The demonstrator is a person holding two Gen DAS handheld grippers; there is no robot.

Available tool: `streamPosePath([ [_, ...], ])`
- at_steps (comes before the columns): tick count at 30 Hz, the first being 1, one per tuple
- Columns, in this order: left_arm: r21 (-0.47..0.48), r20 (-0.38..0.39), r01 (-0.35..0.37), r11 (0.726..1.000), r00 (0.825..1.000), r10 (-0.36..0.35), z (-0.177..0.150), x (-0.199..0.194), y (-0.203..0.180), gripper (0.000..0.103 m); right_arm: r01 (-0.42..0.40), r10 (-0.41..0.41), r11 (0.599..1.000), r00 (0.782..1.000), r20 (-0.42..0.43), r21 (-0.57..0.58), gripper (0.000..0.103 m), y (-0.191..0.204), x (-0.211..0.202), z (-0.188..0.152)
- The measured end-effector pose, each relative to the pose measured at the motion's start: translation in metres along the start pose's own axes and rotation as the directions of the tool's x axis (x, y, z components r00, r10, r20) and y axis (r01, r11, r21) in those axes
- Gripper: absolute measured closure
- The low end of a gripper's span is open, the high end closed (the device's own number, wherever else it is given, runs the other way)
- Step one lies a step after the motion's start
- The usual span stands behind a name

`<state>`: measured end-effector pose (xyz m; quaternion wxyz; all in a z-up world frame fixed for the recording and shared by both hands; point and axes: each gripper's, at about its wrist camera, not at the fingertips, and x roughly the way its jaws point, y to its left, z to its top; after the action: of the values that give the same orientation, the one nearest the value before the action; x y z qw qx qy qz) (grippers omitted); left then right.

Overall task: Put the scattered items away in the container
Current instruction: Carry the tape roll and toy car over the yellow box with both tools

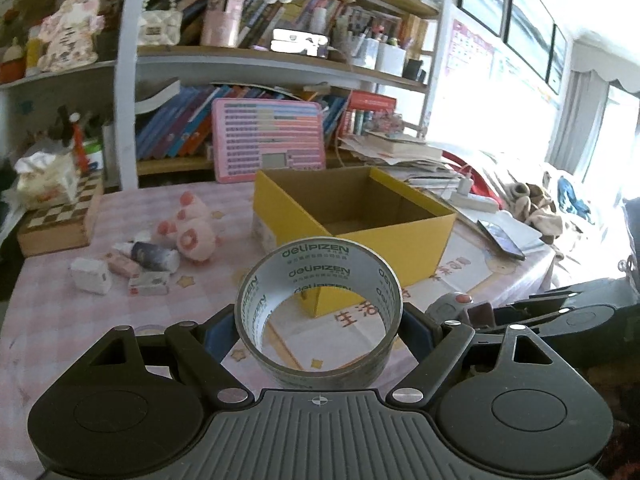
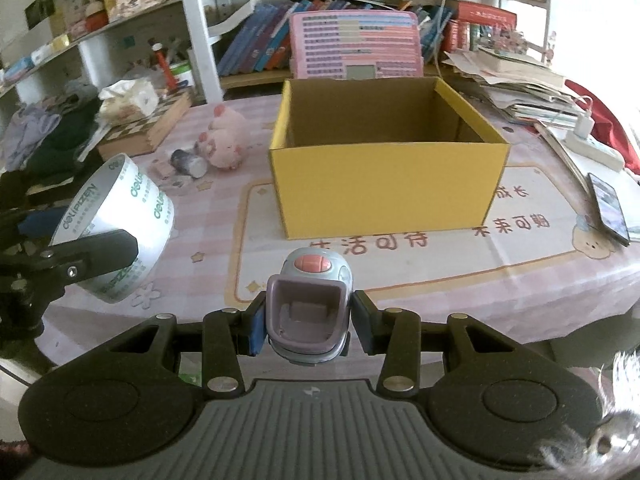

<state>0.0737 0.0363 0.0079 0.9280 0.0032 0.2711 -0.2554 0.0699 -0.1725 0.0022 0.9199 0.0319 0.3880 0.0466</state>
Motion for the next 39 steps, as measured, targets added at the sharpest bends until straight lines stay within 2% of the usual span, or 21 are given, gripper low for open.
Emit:
streamPosePath([
  [13, 0.045, -0.016, 0.045, 0.998, 0.999, -0.044, 0.01, 0.026, -0.019, 0.018, 0.03, -0.03, 0.999, 0.999, -0.011, 0.037, 0.062, -0.03, 0.006, 0.004],
  [19, 0.079, 0.022, 0.053, 0.995, 0.998, -0.055, 0.021, 0.031, -0.027, 0.018, 0.038, -0.039, 0.999, 0.999, 0.034, 0.028, 0.062, -0.038, 0.004, 0.014],
  [30, 0.113, 0.086, 0.049, 0.992, 0.995, -0.058, 0.053, 0.047, -0.033, 0.018, 0.041, -0.04, 0.999, 0.991, 0.128, -0.008, 0.062, -0.058, 0.008, 0.052],
  [39, 0.128, 0.129, 0.02, 0.992, 0.991, -0.037, 0.08, 0.076, -0.041, 0.018, 0.017, -0.004, 0.998, 0.981, 0.196, -0.062, 0.062, -0.081, 0.023, 0.094],
])
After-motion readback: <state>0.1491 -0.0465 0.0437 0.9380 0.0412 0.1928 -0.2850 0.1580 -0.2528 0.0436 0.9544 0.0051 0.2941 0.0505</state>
